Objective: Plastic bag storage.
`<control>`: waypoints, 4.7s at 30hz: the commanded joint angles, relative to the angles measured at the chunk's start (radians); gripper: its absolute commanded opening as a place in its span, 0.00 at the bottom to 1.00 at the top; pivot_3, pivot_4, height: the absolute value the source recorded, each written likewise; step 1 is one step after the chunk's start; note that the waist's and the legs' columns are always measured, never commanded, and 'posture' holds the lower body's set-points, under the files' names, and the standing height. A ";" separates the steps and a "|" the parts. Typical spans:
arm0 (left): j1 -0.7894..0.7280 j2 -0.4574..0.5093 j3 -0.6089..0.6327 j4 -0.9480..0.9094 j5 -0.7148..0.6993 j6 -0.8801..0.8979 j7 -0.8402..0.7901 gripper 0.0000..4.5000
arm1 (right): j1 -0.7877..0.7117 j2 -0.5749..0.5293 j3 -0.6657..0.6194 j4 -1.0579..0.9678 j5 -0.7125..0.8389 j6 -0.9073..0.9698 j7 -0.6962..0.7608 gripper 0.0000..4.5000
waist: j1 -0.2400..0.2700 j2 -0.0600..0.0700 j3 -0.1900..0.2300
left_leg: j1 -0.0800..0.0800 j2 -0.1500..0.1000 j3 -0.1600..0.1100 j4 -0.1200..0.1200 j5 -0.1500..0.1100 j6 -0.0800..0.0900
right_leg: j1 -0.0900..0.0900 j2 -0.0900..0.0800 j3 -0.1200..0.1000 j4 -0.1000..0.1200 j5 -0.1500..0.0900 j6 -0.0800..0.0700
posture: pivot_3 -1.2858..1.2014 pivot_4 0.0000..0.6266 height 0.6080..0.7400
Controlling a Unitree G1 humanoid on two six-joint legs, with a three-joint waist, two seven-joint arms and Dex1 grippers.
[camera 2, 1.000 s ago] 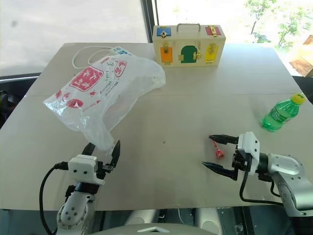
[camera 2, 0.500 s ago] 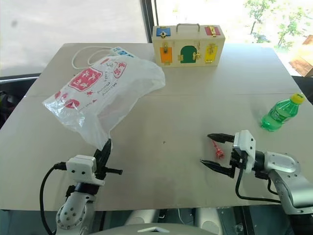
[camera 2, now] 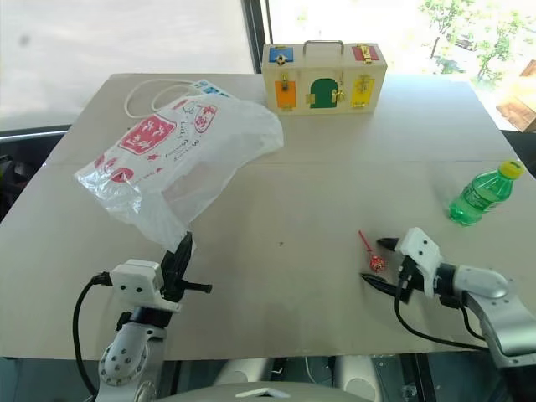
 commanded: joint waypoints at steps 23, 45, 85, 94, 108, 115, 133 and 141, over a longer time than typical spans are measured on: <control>-0.199 0.111 -0.087 -0.085 -0.421 0.184 -0.318 0.00 | -0.266 0.129 0.087 -0.020 0.017 0.136 -0.102 0.14 | -0.012 0.003 -0.002 | 0.004 0.001 0.001 0.001 0.000 -0.001 | 0.002 0.002 0.002 0.005 0.000 -0.001 | 0.52 0.24 1.00; -0.289 0.464 -0.194 -0.131 -0.884 0.755 -0.843 0.00 | -0.982 0.554 0.347 0.550 -0.150 0.004 -0.032 0.14 | -0.051 0.004 -0.001 | 0.003 0.002 0.004 -0.003 0.007 -0.003 | -0.010 0.006 0.009 0.017 0.001 -0.005 | 0.52 0.24 1.00; -0.215 0.265 -0.040 -0.158 -0.905 0.720 -0.609 0.00 | -0.672 -0.237 -0.290 0.435 -0.061 0.390 -0.235 0.99 | -0.026 0.008 0.002 | -0.011 0.007 0.011 0.000 0.006 0.000 | -0.020 0.006 0.012 0.013 0.004 -0.008 | 0.52 0.24 1.00; -0.219 0.265 -0.044 -0.153 -0.885 0.721 -0.617 0.00 | -0.632 -0.130 -0.369 0.399 0.107 0.695 -0.291 0.99 | -0.028 0.008 0.000 | -0.010 0.007 0.013 0.001 0.006 0.000 | -0.019 0.007 0.014 0.014 0.004 -0.008 | 0.52 0.24 1.00; -0.234 0.268 -0.036 -0.137 -0.867 0.722 -0.624 0.00 | -0.578 -0.044 -0.382 0.275 0.186 0.785 -0.361 0.62 | -0.030 0.006 -0.001 | -0.006 0.011 0.013 0.001 0.006 0.000 | -0.016 0.010 0.013 0.014 0.004 -0.008 | 0.52 0.24 1.00; -0.236 0.268 -0.036 -0.136 -0.863 0.725 -0.622 0.00 | -0.718 0.063 -0.328 0.202 0.251 0.797 -0.404 0.62 | -0.056 0.006 -0.001 | -0.005 0.013 0.016 0.001 0.006 0.000 | -0.016 0.011 0.016 0.014 0.004 -0.008 | 0.52 0.24 1.00; -0.206 0.255 -0.033 -0.169 -0.861 0.711 -0.599 0.00 | -1.163 0.964 -0.565 0.434 0.718 0.883 -1.122 0.62 | -0.035 0.009 0.001 | -0.014 0.007 0.018 -0.003 0.009 -0.005 | -0.030 0.008 0.018 0.017 0.006 -0.010 | 0.52 0.24 1.00; -0.204 0.243 -0.035 -0.168 -0.841 0.688 -0.585 0.00 | -1.128 1.085 -0.411 0.458 0.834 0.868 -1.217 0.62 | -0.084 0.010 0.002 | -0.013 0.012 0.019 -0.004 0.010 -0.005 | -0.031 0.013 0.019 0.020 0.006 -0.011 | 0.52 0.24 1.00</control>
